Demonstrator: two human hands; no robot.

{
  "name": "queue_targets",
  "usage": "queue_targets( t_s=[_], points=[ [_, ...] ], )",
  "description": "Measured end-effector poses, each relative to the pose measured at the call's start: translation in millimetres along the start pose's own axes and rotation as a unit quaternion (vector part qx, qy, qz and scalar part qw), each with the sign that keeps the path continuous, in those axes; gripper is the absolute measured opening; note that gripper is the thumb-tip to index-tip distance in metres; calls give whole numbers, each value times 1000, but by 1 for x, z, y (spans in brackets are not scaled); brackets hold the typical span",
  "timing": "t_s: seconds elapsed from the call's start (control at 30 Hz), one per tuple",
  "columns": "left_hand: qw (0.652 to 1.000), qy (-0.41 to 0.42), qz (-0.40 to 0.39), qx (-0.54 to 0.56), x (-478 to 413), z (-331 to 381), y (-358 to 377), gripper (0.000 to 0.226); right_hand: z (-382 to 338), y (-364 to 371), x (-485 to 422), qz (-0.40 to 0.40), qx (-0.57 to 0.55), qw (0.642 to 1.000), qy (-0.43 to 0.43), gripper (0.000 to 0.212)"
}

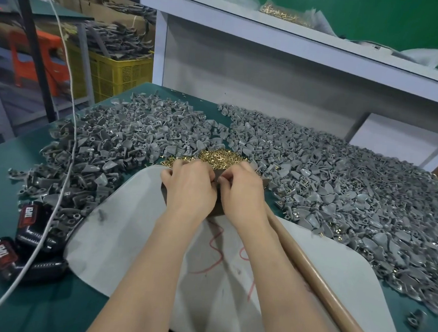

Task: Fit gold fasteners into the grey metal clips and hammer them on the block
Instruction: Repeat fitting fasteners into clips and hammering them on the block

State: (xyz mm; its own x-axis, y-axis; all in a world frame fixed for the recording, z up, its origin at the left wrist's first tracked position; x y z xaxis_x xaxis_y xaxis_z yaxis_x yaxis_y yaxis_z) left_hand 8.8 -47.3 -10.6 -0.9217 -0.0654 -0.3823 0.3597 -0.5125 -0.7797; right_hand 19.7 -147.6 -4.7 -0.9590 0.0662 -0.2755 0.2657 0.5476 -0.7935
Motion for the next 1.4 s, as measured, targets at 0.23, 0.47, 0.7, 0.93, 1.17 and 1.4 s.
queue_targets(
  t_s=[0.23,0.47,0.7,0.93,1.17,1.4],
  points=[
    [1000,8,1,-8,0,1,0,15,-2,1,-2,2,48,999,-15,12],
    [1000,-18,1,19,0,0,-1,14,48,-34,-9,-22,99,982,162,38],
    [1000,-14,-3,18,0,-1,-1,16,72,-39,-2,-120,143,958,217,30],
    [1000,-11,6,9,0,-1,0,9,47,-66,7,-42,24,994,99,31],
    [1000,-8,14,17,0,-2,0,12,16,-66,26,-5,14,999,-39,37],
    [1000,-15,11,18,-1,-3,3,15,14,-79,27,74,-64,994,-40,37]
  ],
)
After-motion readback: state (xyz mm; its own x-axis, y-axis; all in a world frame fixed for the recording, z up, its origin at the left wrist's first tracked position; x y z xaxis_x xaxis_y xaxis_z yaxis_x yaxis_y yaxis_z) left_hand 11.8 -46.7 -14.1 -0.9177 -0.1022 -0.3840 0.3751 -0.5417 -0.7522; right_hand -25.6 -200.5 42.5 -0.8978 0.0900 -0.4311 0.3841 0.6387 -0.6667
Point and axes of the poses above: each hand's wrist, its own x-axis away from the middle knuckle, its own y-axis out of the palm, z = x × y, the point moved 3 cm from there along -x, towards the middle knuckle, and after that the axes turned 13 degrees about y, right-handed, at the moved point
